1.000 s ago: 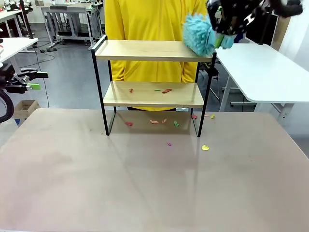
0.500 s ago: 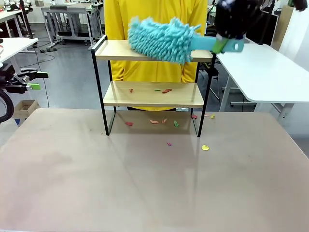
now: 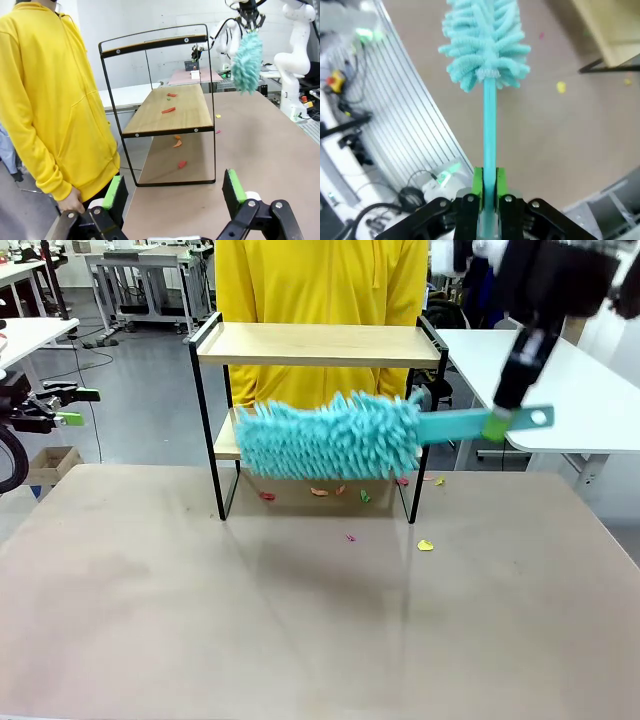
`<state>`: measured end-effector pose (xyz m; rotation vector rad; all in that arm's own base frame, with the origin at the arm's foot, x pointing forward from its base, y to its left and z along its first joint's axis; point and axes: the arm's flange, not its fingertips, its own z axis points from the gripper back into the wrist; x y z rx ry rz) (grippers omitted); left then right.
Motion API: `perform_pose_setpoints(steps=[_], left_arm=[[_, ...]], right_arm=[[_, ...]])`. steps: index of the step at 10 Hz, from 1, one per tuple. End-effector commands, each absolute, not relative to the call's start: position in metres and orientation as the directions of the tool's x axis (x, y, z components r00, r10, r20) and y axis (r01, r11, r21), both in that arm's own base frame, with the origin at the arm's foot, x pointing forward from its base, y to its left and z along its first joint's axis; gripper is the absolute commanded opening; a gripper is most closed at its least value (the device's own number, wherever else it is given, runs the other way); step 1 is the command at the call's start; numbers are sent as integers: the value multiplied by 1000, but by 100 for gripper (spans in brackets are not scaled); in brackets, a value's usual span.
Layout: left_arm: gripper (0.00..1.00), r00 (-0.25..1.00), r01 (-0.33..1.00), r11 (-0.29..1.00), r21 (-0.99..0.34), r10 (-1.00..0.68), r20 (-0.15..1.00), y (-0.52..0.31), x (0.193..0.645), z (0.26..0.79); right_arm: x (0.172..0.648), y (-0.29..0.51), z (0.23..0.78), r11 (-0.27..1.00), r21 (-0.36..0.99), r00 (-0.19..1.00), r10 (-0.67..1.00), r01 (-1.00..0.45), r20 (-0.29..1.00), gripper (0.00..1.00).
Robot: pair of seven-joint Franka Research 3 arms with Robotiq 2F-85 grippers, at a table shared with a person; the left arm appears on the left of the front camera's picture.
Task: Clean the shelf.
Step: Clean the specific section of the Shelf indicated by the human with the Duster.
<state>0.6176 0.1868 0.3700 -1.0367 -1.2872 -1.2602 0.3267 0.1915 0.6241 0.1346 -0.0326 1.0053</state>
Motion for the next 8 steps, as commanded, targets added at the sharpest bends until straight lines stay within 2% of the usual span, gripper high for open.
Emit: perform_pose_setpoints(steps=[1, 4, 6, 8], left_arm=[[100, -117, 989, 81, 123, -71, 991, 186, 617, 372], [100, -117, 989, 81, 123, -71, 991, 186, 617, 372], [100, -117, 989, 81, 123, -71, 991, 186, 617, 372], [100, -117, 989, 81, 123, -71, 991, 186, 617, 372]], right_arm=[[315, 165, 587, 482, 123, 492, 867, -868, 78, 13], [295, 139, 535, 403, 223, 421, 906, -888, 41, 13], [288, 131, 526, 357, 231, 370, 929, -905, 13, 13], [291, 138, 520, 402, 238, 414, 910, -884, 1, 13]])
